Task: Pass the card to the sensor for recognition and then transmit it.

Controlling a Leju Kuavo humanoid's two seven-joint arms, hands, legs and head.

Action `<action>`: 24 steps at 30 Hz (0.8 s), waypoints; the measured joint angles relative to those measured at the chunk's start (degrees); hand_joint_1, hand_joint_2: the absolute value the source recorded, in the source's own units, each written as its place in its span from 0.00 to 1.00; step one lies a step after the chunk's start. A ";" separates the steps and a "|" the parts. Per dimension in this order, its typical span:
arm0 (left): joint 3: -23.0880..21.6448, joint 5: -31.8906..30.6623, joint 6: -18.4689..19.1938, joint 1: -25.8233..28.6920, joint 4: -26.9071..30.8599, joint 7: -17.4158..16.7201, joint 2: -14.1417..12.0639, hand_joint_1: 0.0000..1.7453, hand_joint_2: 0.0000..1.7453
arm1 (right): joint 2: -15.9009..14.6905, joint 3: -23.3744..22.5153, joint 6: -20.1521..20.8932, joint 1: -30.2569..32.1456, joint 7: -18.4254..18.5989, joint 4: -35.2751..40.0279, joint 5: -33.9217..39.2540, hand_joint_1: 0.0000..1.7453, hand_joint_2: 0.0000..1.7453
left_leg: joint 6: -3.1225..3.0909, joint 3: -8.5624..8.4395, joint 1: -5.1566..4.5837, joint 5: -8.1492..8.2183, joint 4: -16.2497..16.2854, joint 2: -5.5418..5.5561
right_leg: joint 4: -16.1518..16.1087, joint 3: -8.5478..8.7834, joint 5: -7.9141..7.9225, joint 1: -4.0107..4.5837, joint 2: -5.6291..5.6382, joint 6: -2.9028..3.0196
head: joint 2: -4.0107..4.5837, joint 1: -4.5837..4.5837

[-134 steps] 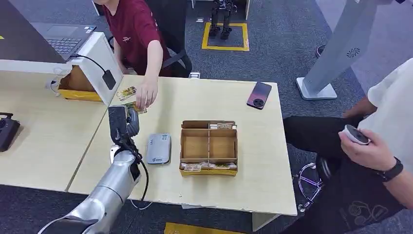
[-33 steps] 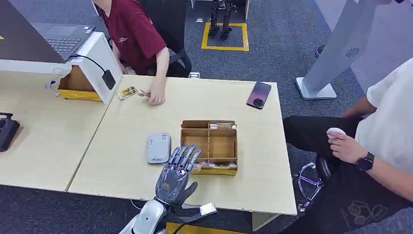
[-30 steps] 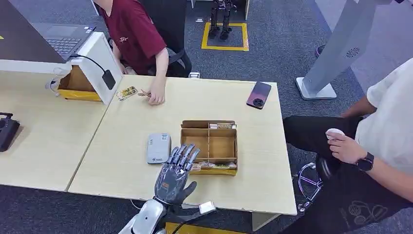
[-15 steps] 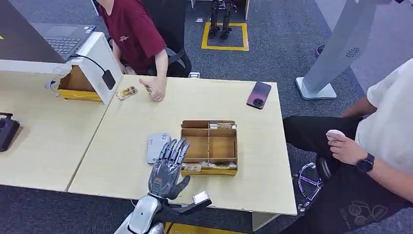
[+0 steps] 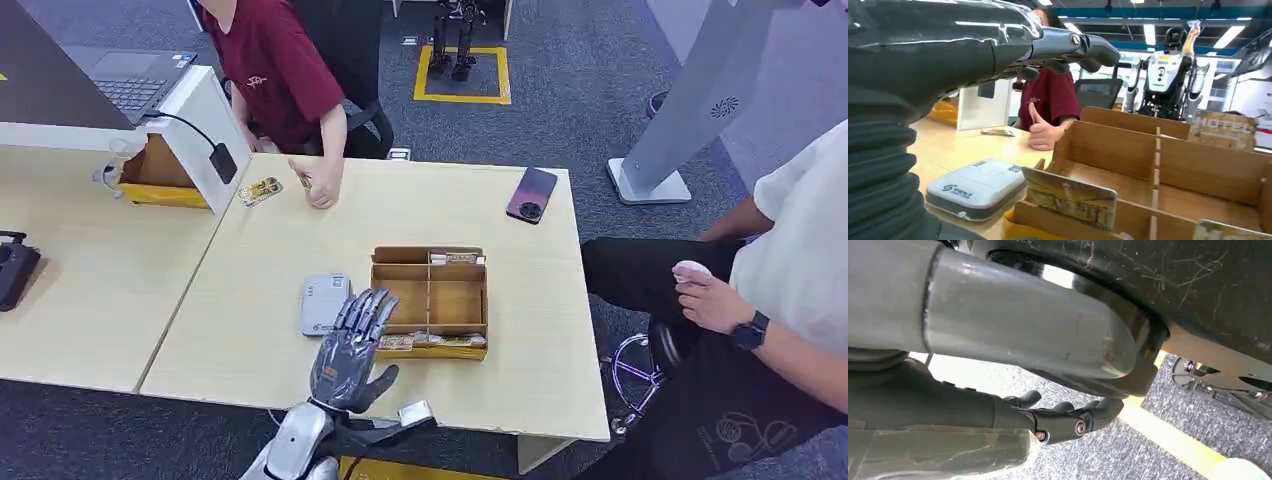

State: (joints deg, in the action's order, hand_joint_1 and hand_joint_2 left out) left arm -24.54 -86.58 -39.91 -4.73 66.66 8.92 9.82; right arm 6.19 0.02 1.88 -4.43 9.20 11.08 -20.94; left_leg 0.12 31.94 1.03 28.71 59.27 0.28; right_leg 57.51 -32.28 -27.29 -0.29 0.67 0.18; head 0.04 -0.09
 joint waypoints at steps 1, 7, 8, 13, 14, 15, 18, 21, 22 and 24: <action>0.32 -0.02 0.00 0.11 0.00 0.35 0.35 0.00 1.00 | 0.00 0.00 0.00 0.00 0.00 0.00 -0.02 0.00 0.00 | 0.00 0.00 0.00 0.00 0.00 0.00 | 0.00 0.00 0.00 0.00 0.00 0.00 | 0.00 0.00; 1.11 -0.15 0.00 0.33 -0.11 0.65 0.81 0.00 1.00 | 0.00 0.00 0.00 -0.02 -0.04 0.00 -0.55 0.00 0.00 | 0.00 -0.01 0.00 0.00 0.00 0.00 | 0.00 0.00 0.00 0.00 0.00 0.00 | 0.00 0.00; 1.11 -0.24 0.00 0.33 -0.28 0.48 0.83 0.00 1.00 | 0.00 0.00 0.00 -0.04 -0.04 0.00 -0.76 0.00 0.00 | 0.00 -0.01 0.00 0.00 0.00 0.00 | 0.00 0.00 0.00 0.00 0.00 0.00 | 0.00 0.00; 1.53 -0.77 0.00 0.31 -1.22 0.74 1.29 1.00 1.00 | 0.00 0.00 0.02 -0.04 -0.15 0.00 -0.87 0.00 0.00 | 0.00 -0.01 0.00 0.00 0.00 0.00 | 0.00 0.00 0.00 0.00 0.00 0.00 | 0.00 0.00; 2.06 -0.87 0.00 0.28 -1.62 1.36 1.42 1.00 1.00 | 0.00 0.00 0.07 -0.06 -0.15 0.00 -0.87 0.00 0.00 | 0.00 -0.01 0.00 0.00 0.00 0.00 | 0.00 0.00 0.00 0.00 0.00 0.00 | 0.00 0.00; 2.73 -0.87 0.00 0.29 -2.25 1.46 1.77 1.00 1.00 | 0.00 0.00 0.07 -0.07 -0.15 0.00 -0.92 0.00 0.00 | 0.00 0.00 0.00 0.00 0.00 0.00 | 0.00 0.00 0.00 0.00 0.00 0.00 | 0.00 0.00; 3.04 -0.53 0.00 0.26 -3.30 0.70 1.83 1.00 1.00 | 0.02 -0.02 0.09 -0.13 -0.11 0.00 -1.03 0.00 0.00 | 0.00 0.00 0.00 0.00 0.00 0.00 | 0.00 0.00 0.00 0.00 0.00 0.00 | 0.00 0.00; 3.50 0.22 0.00 0.23 -4.13 0.96 1.92 1.00 1.00 | 0.02 -0.02 0.13 -0.20 0.07 0.00 -1.03 0.00 0.00 | 0.00 0.00 0.00 0.00 0.00 0.00 | 0.00 0.00 0.00 0.00 0.00 0.00 | 0.00 0.00; 3.58 0.26 0.00 0.22 -4.24 1.09 1.99 1.00 1.00 | 0.02 -0.02 0.15 -0.20 0.07 0.00 -1.03 0.00 0.00 | 0.00 0.00 0.00 0.00 0.00 0.00 | 0.00 0.00 0.00 0.00 0.00 0.00 | 0.00 0.00; 3.91 0.42 0.00 0.03 -4.37 1.49 2.21 1.00 1.00 | 0.02 -0.02 0.20 -0.28 0.22 0.00 -1.03 0.00 0.00 | 0.00 0.00 0.00 0.00 0.00 0.01 | 0.00 0.00 0.00 0.00 -0.01 0.00 | 0.00 0.00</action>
State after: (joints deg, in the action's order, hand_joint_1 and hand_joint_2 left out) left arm -20.63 -86.16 -39.91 -4.70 62.29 10.40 12.02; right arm 6.21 0.00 2.08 -4.71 9.42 11.08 -21.97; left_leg 0.12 31.94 1.03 28.71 59.27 0.29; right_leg 57.52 -32.28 -27.29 -0.29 0.67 0.18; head 0.04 -0.09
